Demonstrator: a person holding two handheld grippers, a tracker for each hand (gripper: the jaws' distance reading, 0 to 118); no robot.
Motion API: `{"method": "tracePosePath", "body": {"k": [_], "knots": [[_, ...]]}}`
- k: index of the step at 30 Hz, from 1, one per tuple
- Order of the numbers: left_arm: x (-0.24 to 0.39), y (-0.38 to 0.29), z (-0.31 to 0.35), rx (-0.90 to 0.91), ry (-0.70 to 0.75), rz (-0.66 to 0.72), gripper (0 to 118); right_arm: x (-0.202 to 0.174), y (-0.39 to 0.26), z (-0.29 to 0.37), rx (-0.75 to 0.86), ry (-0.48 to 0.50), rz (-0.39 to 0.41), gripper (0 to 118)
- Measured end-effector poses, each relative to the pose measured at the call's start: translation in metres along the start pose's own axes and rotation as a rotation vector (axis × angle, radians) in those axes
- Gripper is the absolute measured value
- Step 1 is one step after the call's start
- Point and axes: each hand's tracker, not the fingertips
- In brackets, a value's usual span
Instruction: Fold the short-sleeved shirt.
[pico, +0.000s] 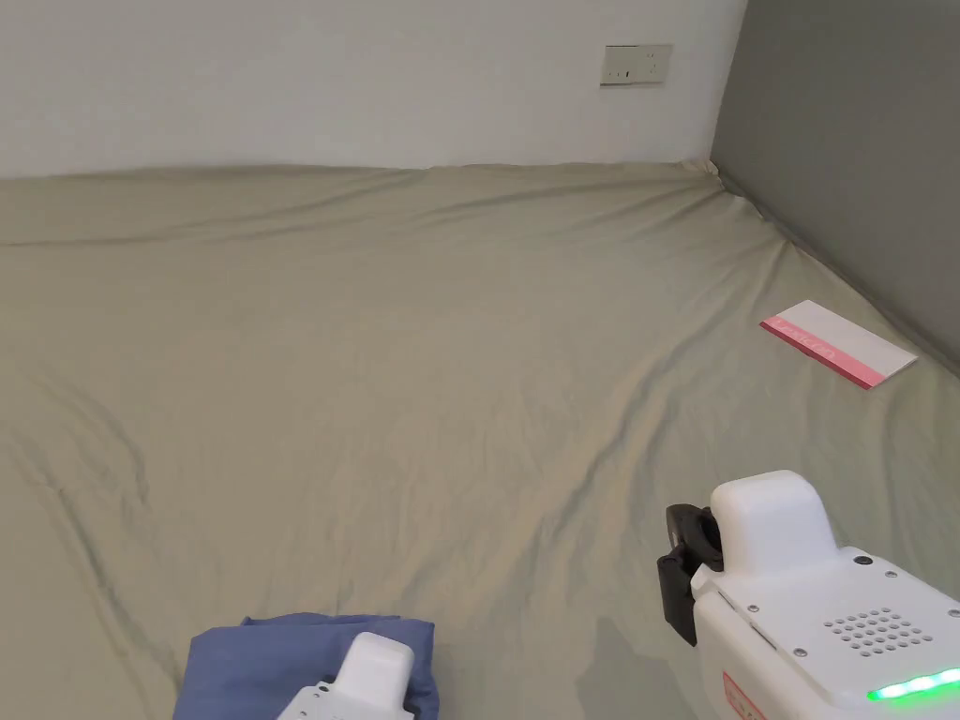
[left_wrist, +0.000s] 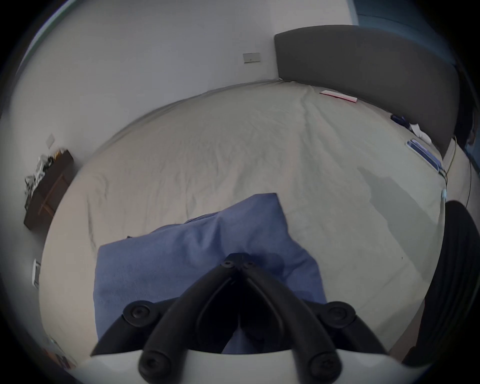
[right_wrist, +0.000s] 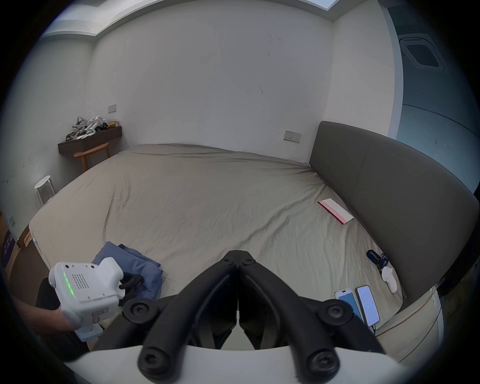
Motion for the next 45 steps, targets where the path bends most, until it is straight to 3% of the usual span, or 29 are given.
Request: {"method": "tracePosePath", "body": {"k": [4, 8, 10, 11, 16, 23, 26, 29, 31, 34, 37, 38, 45], "knots": [[0.020, -0.007, 0.006, 0.009, -0.045, -0.031, 0, -0.001, 0.002, -0.004, 0.001, 0.003, -0.004, 2], [0.034, -0.019, 0.021, -0.008, -0.227, -0.017, 0, -0.006, 0.006, -0.011, 0.002, 0.019, -0.005, 2], [0.024, -0.023, 0.035, 0.009, -0.396, 0.099, 0, -0.011, 0.010, -0.016, 0.006, 0.035, -0.006, 2], [0.017, -0.025, 0.041, 0.017, -0.405, 0.160, 0, -0.014, 0.012, -0.019, 0.007, 0.045, -0.008, 2], [-0.049, -0.029, 0.062, 0.043, -0.343, 0.398, 0, -0.039, 0.017, -0.040, -0.005, 0.146, -0.015, 2], [-0.150, -0.052, 0.082, 0.103, -0.115, 0.469, 0, -0.116, -0.026, -0.113, -0.212, 0.381, 0.028, 2], [-0.181, -0.062, 0.082, 0.088, -0.099, 0.538, 0, -0.156, -0.066, -0.151, -0.364, 0.435, 0.107, 2], [-0.203, -0.069, 0.077, 0.069, -0.108, 0.585, 0, -0.180, -0.105, -0.181, -0.536, 0.441, 0.116, 2], [-0.215, -0.072, 0.075, 0.046, -0.156, 0.623, 0, -0.181, -0.113, -0.184, -0.484, 0.435, 0.111, 2], [-0.232, -0.072, 0.064, 0.005, -0.283, 0.694, 25, -0.179, -0.101, -0.185, -0.510, 0.450, 0.152, 2], [-0.250, -0.071, 0.040, -0.069, -0.446, 0.793, 100, -0.176, -0.101, -0.187, -0.510, 0.471, 0.173, 2], [-0.253, -0.071, 0.030, -0.084, -0.501, 0.819, 118, -0.175, -0.102, -0.187, -0.508, 0.474, 0.170, 2], [-0.255, -0.081, -0.054, -0.256, -0.919, 1.051, 117, -0.165, -0.107, -0.187, -0.493, 0.511, 0.091, 2]]}}
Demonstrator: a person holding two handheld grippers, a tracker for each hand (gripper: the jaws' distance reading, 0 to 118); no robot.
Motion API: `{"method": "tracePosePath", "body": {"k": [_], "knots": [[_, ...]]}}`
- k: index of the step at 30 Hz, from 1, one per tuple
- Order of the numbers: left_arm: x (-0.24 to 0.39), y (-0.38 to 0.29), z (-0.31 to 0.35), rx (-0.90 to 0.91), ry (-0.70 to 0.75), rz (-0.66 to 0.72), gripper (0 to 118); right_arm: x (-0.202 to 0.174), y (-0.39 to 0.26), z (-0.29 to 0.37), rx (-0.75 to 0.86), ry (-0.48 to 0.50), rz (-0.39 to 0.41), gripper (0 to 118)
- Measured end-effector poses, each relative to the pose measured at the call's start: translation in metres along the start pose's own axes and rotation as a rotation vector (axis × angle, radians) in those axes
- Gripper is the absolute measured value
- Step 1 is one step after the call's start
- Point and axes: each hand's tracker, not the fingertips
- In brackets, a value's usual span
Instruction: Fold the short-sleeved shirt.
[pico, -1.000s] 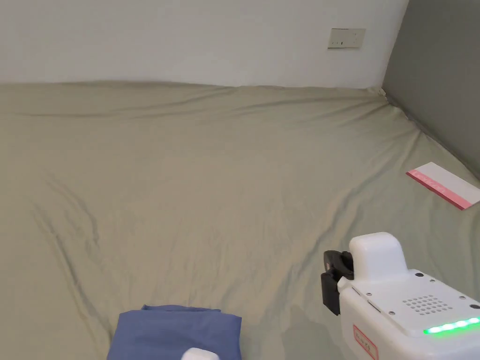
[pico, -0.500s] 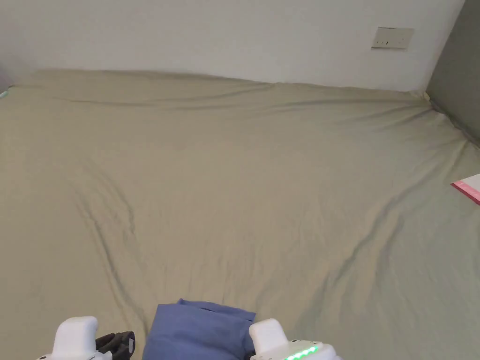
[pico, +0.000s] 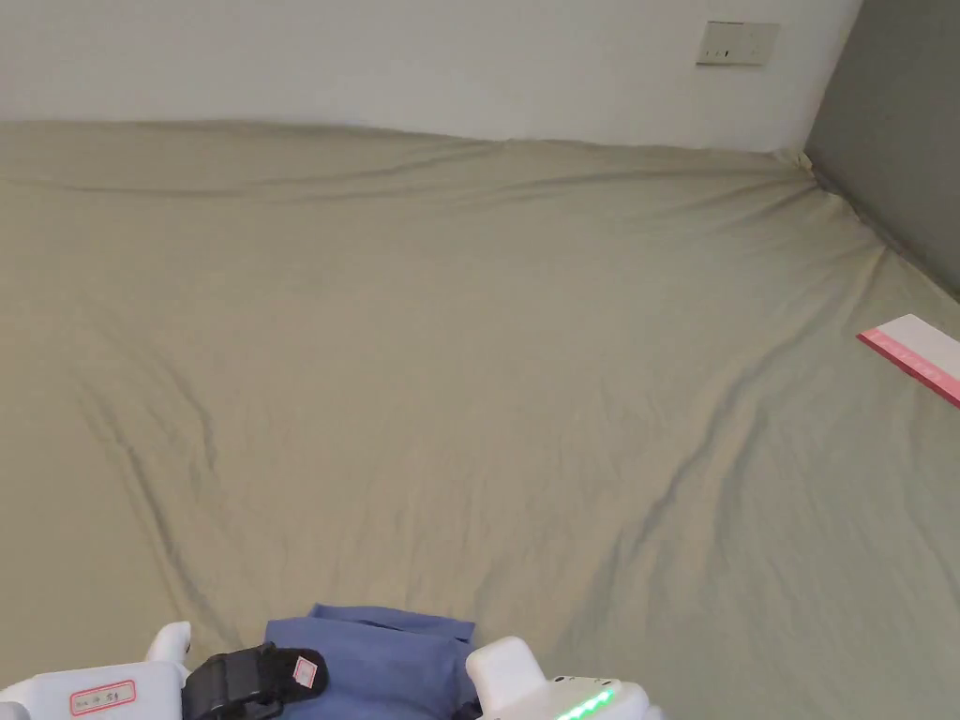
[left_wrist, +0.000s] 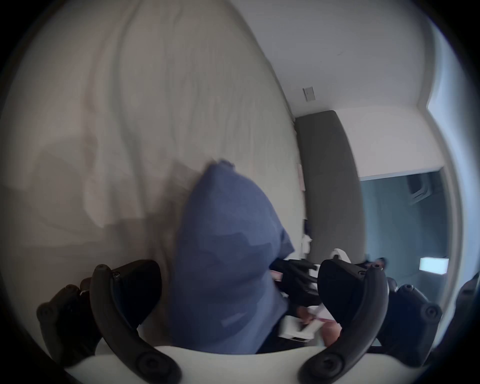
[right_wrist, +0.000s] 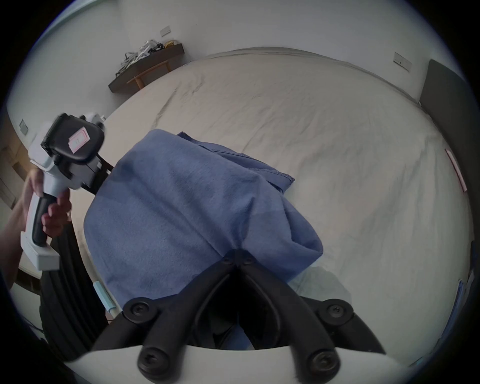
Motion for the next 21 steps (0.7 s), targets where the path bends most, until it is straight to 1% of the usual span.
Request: {"method": "tracePosePath", "body": {"k": [1, 2, 3, 4, 5, 6, 7, 8, 9, 10, 11, 12, 16, 19, 21], "knots": [[-0.001, 0.002, -0.007, -0.009, -0.088, 0.001, 117, 0.001, -0.001, 0.000, 0.002, 0.005, -0.006, 2], [0.001, 0.005, -0.013, -0.024, -0.122, 0.026, 117, 0.001, -0.001, 0.000, 0.004, 0.006, -0.007, 2], [0.037, -0.015, -0.019, -0.012, -0.104, 0.045, 117, 0.001, -0.001, -0.001, 0.005, 0.007, -0.007, 2], [0.040, -0.015, -0.024, -0.009, -0.114, 0.055, 114, 0.002, -0.001, -0.001, 0.007, 0.009, -0.011, 2], [0.041, -0.016, -0.029, -0.013, -0.081, 0.050, 90, 0.002, -0.001, -0.001, 0.007, 0.011, -0.015, 2], [0.038, -0.016, -0.036, 0.001, 0.085, 0.017, 37, 0.003, -0.001, 0.000, 0.009, 0.014, -0.020, 2], [0.035, -0.015, -0.045, 0.003, 0.188, -0.035, 25, 0.004, -0.001, 0.001, 0.009, 0.017, -0.023, 2], [0.033, -0.017, -0.043, 0.003, 0.164, -0.041, 25, 0.005, -0.001, 0.002, 0.007, 0.021, -0.022, 2], [0.040, -0.017, -0.037, 0.031, 0.074, -0.017, 25, 0.006, 0.000, 0.006, 0.015, 0.023, -0.029, 2], [0.045, -0.020, -0.037, 0.039, 0.150, -0.038, 25, 0.008, 0.000, 0.012, 0.025, 0.025, -0.041, 2], [0.049, -0.024, -0.038, 0.044, 0.167, -0.071, 25, 0.010, 0.000, 0.019, 0.040, 0.017, -0.048, 2], [0.054, -0.027, -0.037, 0.041, 0.181, -0.105, 25, 0.013, 0.001, 0.027, 0.070, -0.010, -0.054, 2], [0.067, -0.031, -0.032, 0.054, 0.289, -0.206, 25, 0.025, 0.012, 0.072, 0.174, -0.131, -0.022, 2], [0.080, -0.038, -0.030, 0.064, 0.332, -0.271, 25, 0.030, 0.027, 0.112, 0.280, -0.229, -0.015, 2], [0.090, -0.043, -0.028, 0.072, 0.343, -0.297, 25, 0.031, 0.036, 0.137, 0.345, -0.278, -0.014, 2]]}}
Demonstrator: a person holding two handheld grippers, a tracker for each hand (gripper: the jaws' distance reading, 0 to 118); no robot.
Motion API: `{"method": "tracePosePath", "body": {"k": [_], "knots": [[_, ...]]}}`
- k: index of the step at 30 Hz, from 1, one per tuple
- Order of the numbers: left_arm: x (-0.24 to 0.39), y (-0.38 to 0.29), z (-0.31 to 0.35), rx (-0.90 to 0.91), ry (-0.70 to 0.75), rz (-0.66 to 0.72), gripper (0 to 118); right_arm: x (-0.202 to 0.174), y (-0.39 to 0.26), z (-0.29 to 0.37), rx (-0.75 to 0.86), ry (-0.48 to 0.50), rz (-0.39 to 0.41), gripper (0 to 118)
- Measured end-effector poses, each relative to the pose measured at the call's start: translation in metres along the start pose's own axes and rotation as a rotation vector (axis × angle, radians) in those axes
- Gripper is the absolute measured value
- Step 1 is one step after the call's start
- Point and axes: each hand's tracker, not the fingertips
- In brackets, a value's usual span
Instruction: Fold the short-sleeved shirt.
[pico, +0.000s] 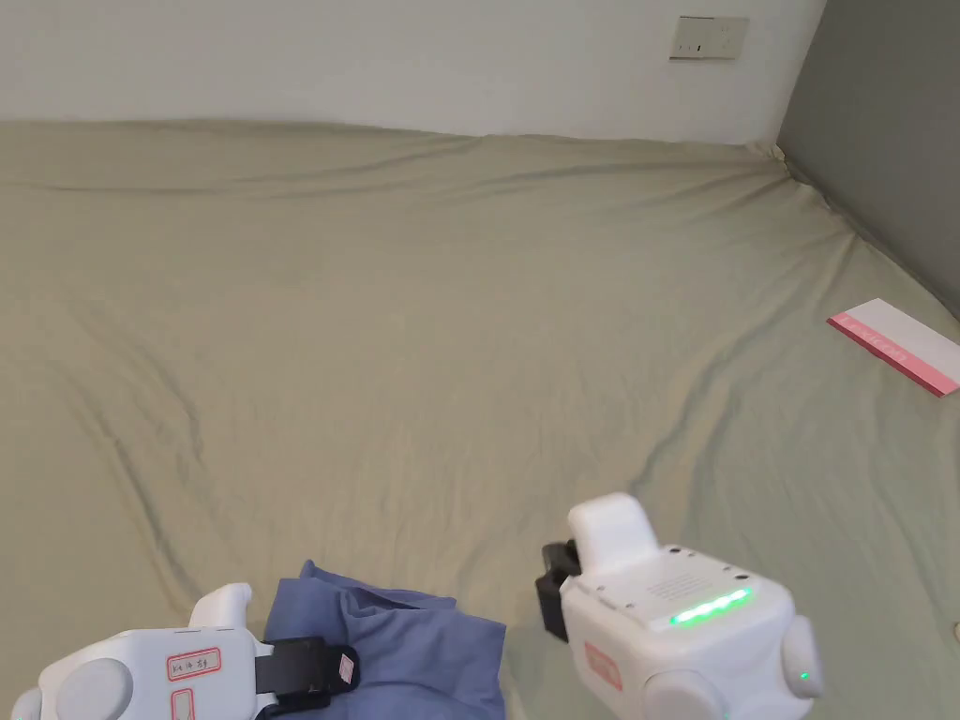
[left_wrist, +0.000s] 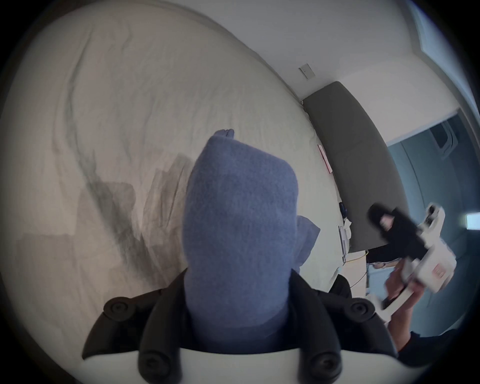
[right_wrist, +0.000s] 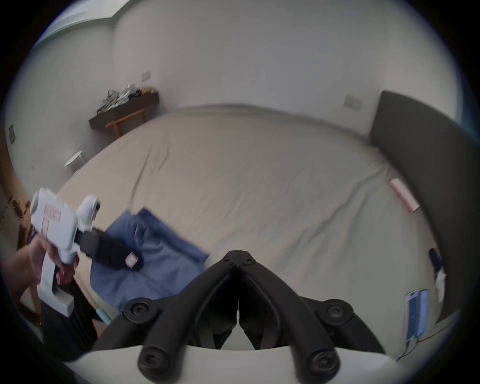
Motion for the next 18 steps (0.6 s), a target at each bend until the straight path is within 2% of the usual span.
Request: {"method": "tracePosePath", "body": {"k": [3, 7, 10, 14, 18], "knots": [[0.010, -0.003, 0.008, 0.011, 0.043, -0.062, 25, 0.004, 0.021, 0.026, 0.091, -0.078, 0.000, 2], [0.014, -0.007, 0.018, 0.029, 0.168, -0.157, 25, -0.004, 0.038, 0.051, 0.186, -0.141, 0.015, 2], [0.005, -0.009, 0.027, 0.044, 0.227, -0.155, 25, -0.014, 0.043, 0.061, 0.214, -0.157, 0.026, 2], [-0.013, -0.013, 0.038, 0.071, 0.372, -0.209, 25, -0.030, 0.045, 0.066, 0.245, -0.168, 0.040, 2], [-0.043, -0.014, 0.056, 0.099, 0.424, -0.184, 25, -0.047, 0.047, 0.064, 0.259, -0.164, 0.075, 2]]}}
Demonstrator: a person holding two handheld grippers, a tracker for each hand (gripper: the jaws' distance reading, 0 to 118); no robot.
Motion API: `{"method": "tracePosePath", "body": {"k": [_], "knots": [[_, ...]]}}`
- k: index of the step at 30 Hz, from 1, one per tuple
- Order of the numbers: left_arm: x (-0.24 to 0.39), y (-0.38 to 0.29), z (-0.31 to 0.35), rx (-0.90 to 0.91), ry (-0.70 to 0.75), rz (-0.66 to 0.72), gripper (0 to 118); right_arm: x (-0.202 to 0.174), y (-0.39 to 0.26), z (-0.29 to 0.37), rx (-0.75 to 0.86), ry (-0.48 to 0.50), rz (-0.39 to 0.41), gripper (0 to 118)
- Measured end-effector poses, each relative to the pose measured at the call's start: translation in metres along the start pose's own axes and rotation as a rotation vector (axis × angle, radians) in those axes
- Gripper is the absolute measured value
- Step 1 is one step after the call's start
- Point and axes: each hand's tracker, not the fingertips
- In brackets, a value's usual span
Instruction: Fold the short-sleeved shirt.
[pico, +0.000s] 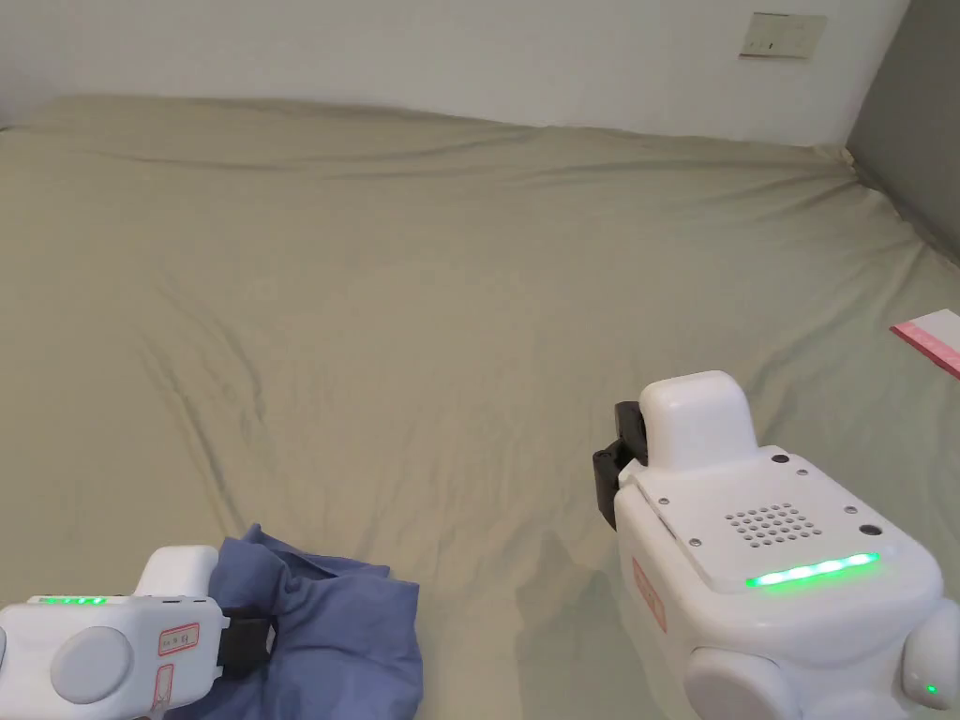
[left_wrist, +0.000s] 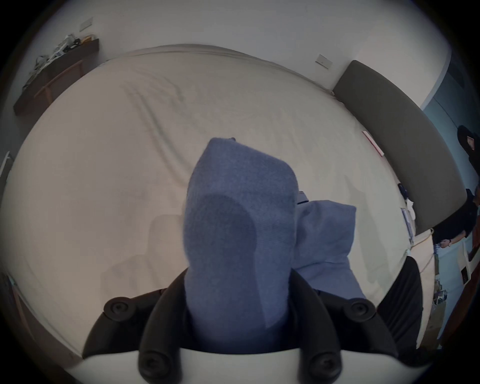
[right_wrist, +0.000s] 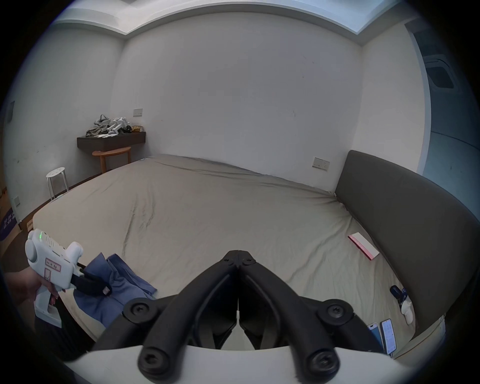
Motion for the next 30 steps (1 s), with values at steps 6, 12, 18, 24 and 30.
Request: {"method": "tracePosePath", "body": {"k": [6, 12, 18, 24, 30], "knots": [[-0.061, 0.001, 0.019, 0.029, 0.164, 0.002, 25, -0.024, 0.003, -0.006, -0.009, 0.020, 0.030, 2], [-0.140, 0.011, 0.041, 0.017, 0.408, -0.074, 25, -0.050, 0.008, -0.016, -0.014, 0.034, 0.060, 2], [-0.225, 0.023, 0.056, -0.013, 0.593, -0.061, 25, -0.071, 0.011, -0.030, -0.034, 0.052, 0.077, 2], [-0.282, 0.037, 0.057, -0.043, 0.671, -0.073, 25, -0.085, 0.009, -0.045, -0.073, 0.060, 0.111, 2], [-0.313, 0.049, 0.059, -0.063, 0.699, -0.042, 26, -0.086, 0.007, -0.054, -0.103, 0.060, 0.116, 2]]}}
